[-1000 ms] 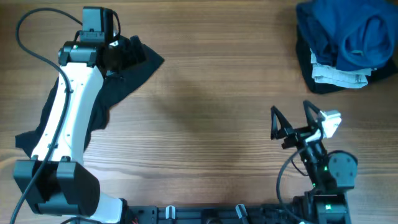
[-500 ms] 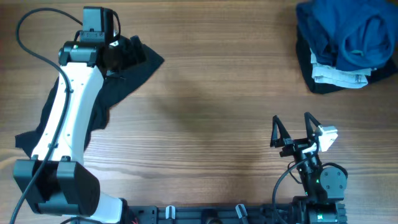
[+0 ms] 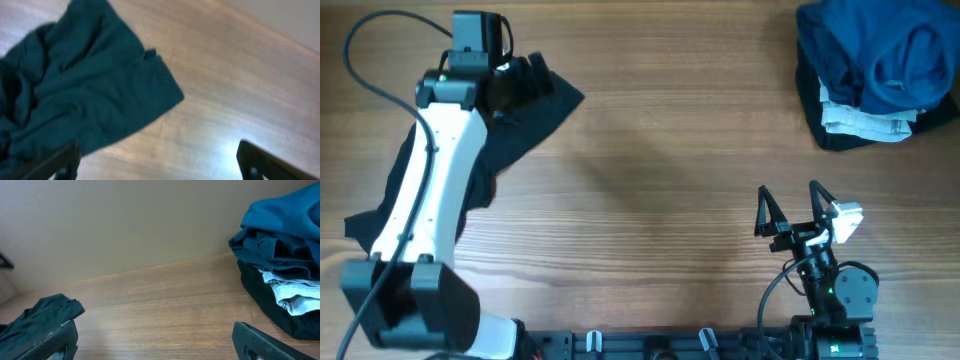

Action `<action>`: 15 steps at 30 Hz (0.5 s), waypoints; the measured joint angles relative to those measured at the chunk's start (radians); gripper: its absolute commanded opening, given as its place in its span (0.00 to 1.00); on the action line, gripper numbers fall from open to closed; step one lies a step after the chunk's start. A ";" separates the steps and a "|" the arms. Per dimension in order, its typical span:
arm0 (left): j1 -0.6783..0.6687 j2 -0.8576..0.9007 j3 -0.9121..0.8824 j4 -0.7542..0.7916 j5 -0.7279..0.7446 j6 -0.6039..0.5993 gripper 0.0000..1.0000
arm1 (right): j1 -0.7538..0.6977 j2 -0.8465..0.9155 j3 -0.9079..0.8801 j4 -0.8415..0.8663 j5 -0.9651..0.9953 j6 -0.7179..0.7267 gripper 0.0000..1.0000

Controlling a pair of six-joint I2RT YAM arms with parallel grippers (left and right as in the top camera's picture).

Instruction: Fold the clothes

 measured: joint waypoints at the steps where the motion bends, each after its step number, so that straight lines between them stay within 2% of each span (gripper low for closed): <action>1: -0.007 -0.046 -0.071 0.108 -0.005 0.000 1.00 | 0.000 0.001 0.000 0.000 0.000 0.000 1.00; 4: -0.019 -0.303 -0.423 0.481 0.004 0.000 1.00 | 0.000 0.008 0.000 -0.001 0.000 0.000 1.00; 6: -0.019 -0.509 -0.658 0.636 0.006 0.000 1.00 | 0.000 0.009 0.000 0.001 0.000 0.000 1.00; 8: -0.019 -0.674 -0.829 0.684 0.009 0.000 1.00 | 0.000 0.012 0.000 0.001 0.001 0.000 1.00; 11: -0.003 -1.064 -1.164 0.736 0.016 0.000 1.00 | 0.000 0.012 0.000 0.000 0.003 0.000 1.00; 13: 0.043 -1.252 -1.283 0.741 0.045 0.000 1.00 | 0.000 0.011 0.000 -0.003 0.003 -0.002 1.00; 15: 0.085 -1.323 -1.329 0.742 0.081 0.000 1.00 | 0.000 0.011 0.000 -0.003 0.003 -0.003 1.00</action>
